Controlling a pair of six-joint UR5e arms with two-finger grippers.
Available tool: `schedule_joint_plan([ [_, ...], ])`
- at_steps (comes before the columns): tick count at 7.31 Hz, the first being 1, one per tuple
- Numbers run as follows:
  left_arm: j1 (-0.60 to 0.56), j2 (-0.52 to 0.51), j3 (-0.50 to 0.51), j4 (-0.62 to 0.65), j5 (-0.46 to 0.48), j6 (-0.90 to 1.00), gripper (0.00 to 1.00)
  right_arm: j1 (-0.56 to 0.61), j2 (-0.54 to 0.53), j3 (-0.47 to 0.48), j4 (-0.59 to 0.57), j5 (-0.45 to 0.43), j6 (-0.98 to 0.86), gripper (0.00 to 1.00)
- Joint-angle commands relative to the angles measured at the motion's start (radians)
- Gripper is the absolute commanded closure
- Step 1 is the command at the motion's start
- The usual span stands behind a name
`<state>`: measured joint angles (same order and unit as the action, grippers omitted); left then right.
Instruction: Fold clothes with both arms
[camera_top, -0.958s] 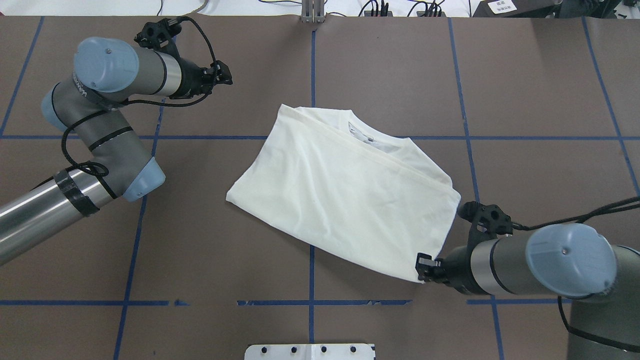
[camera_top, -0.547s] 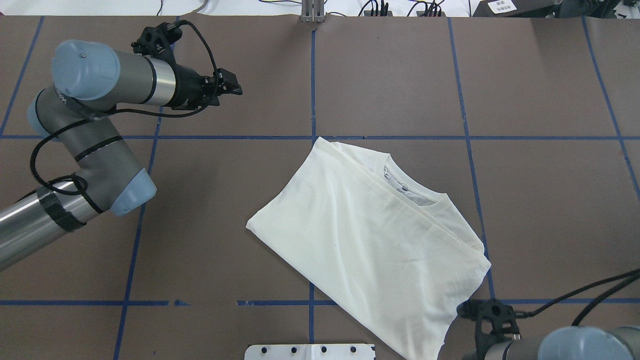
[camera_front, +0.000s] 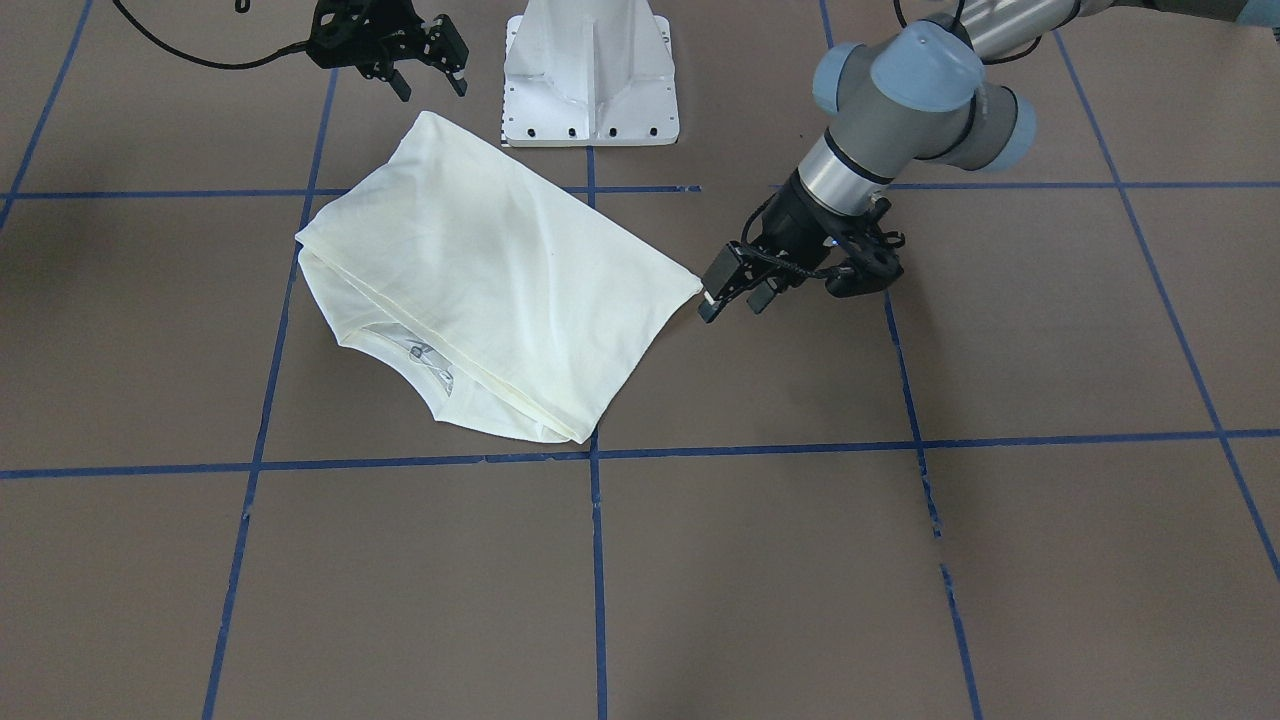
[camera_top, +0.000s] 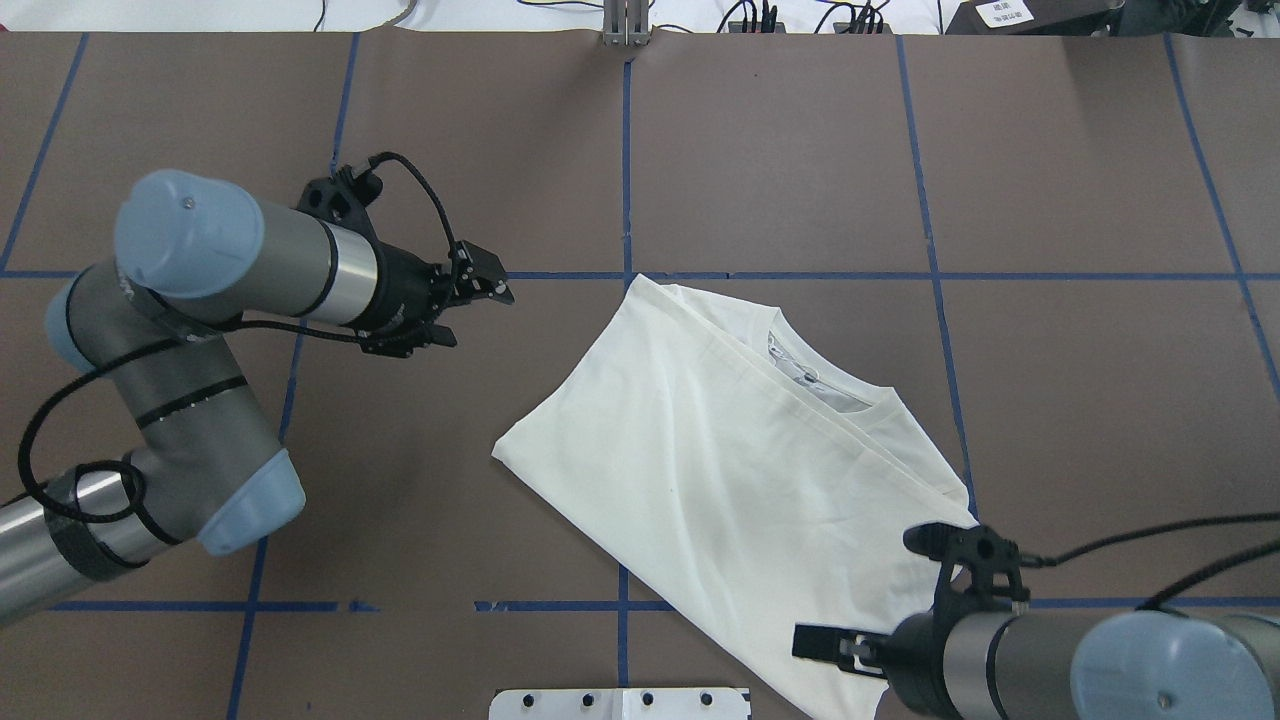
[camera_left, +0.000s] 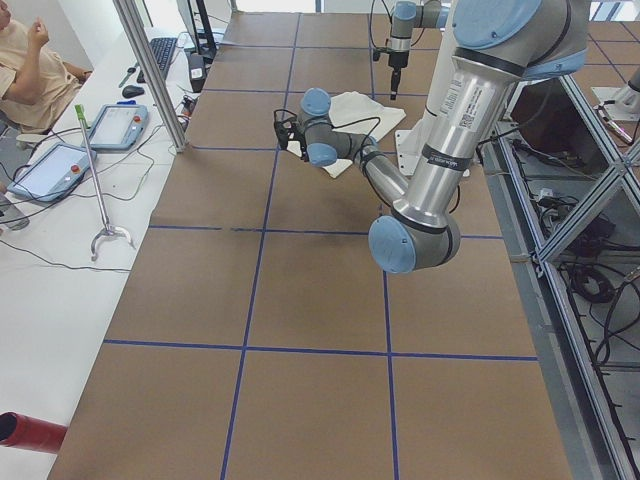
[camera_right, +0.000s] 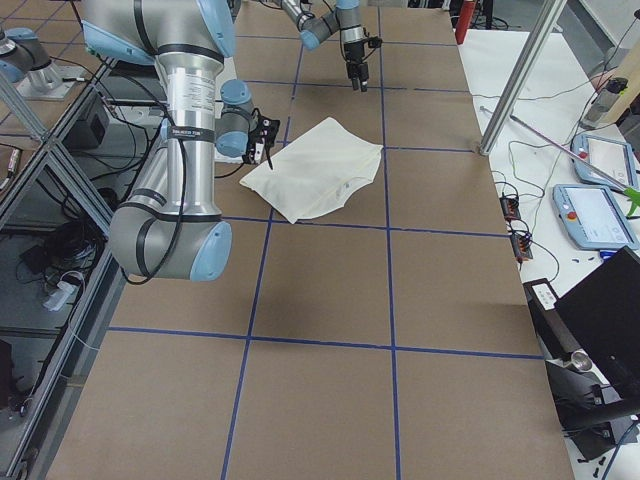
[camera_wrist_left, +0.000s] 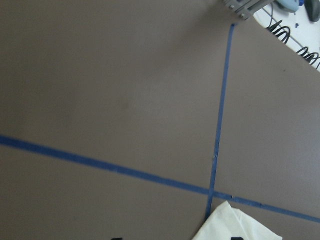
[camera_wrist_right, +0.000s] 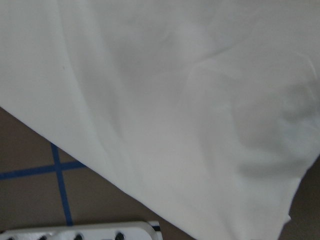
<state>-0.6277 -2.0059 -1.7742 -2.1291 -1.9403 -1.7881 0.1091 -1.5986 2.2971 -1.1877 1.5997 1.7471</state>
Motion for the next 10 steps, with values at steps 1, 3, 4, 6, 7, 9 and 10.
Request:
schedule_joint_plan([
  [1, 0.144, -0.007, -0.018, 0.102, 0.072, -0.144, 0.16, 0.267, 0.148, -0.113, -0.003, 0.131, -0.011, 0.00],
  [3, 0.175, -0.016, -0.013, 0.200, 0.141, -0.149, 0.19, 0.391, 0.218, -0.230, 0.000, 0.235, -0.127, 0.00],
  [4, 0.198, -0.019, -0.010, 0.218, 0.148, -0.151, 0.22, 0.414, 0.238, -0.240, -0.003, 0.238, -0.127, 0.00],
  [6, 0.220, -0.034, 0.030, 0.218, 0.208, -0.152, 0.26, 0.420, 0.243, -0.257, -0.001, 0.237, -0.129, 0.00],
  [7, 0.224, -0.036, 0.048, 0.218, 0.211, -0.152, 0.28, 0.422, 0.243, -0.257, -0.001, 0.238, -0.129, 0.00],
  [9, 0.224, -0.036, 0.056, 0.216, 0.213, -0.151, 0.41, 0.422, 0.243, -0.258, -0.001, 0.240, -0.129, 0.00],
  [10, 0.224, -0.036, 0.055, 0.218, 0.213, -0.151, 0.69, 0.422, 0.243, -0.258, -0.001, 0.238, -0.130, 0.00],
])
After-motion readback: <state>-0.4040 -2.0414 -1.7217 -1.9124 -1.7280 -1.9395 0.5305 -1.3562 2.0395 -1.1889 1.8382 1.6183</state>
